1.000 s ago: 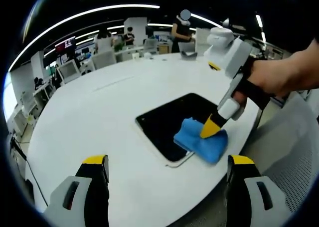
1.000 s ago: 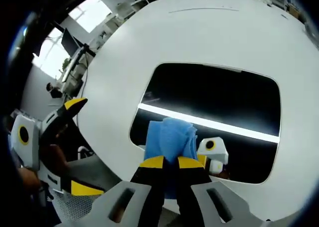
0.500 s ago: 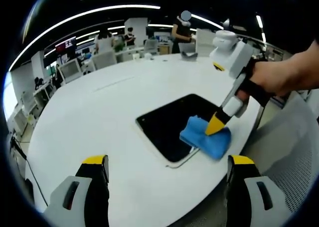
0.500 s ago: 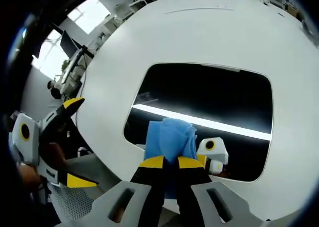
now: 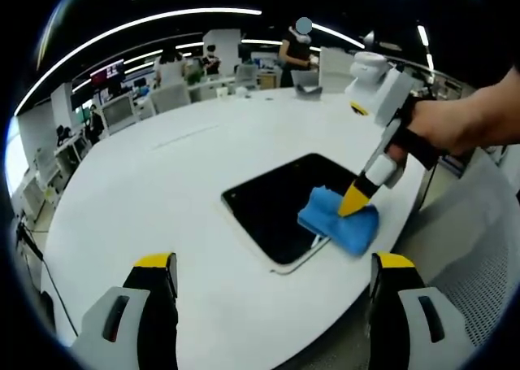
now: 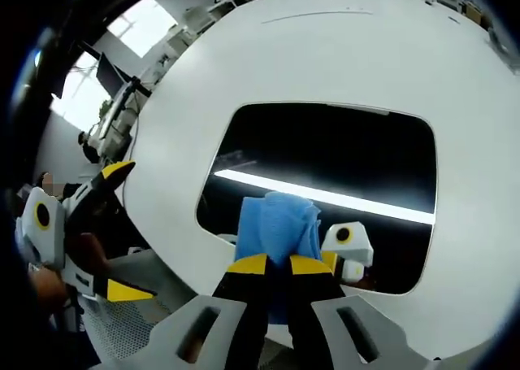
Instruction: Wipe the mirror surface with the cleaning cloth until all visible marks leave the cleaned area.
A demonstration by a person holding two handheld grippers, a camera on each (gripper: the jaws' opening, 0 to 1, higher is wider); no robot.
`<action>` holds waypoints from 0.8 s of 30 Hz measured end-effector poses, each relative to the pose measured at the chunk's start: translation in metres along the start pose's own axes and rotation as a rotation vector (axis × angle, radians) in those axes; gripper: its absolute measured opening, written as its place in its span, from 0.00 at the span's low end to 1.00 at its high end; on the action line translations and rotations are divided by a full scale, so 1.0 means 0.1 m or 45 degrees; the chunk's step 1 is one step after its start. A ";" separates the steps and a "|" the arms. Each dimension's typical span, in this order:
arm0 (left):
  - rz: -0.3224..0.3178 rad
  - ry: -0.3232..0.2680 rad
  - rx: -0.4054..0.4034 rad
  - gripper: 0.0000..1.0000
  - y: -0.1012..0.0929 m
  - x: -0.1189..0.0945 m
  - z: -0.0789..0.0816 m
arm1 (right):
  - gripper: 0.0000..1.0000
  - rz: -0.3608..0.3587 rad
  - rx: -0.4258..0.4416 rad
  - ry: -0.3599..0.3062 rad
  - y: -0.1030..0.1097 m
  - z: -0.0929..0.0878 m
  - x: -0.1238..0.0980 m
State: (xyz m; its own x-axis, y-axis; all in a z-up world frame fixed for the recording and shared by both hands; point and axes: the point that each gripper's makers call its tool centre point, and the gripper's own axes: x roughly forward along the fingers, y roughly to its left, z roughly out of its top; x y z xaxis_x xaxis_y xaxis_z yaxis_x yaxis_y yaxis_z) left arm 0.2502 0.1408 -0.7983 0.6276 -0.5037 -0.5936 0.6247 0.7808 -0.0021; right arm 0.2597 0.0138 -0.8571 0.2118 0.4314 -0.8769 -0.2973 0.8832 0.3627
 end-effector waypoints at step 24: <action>0.000 0.000 -0.003 0.99 0.00 0.00 0.00 | 0.02 -0.021 -0.004 0.026 -0.07 0.19 0.07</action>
State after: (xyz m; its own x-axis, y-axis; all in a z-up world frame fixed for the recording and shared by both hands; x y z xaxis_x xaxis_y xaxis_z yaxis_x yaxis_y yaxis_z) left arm 0.2507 0.1410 -0.7983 0.6277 -0.5037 -0.5935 0.6237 0.7817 -0.0038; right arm 0.2809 0.0145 -0.8602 0.1976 0.4129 -0.8891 -0.2971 0.8895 0.3471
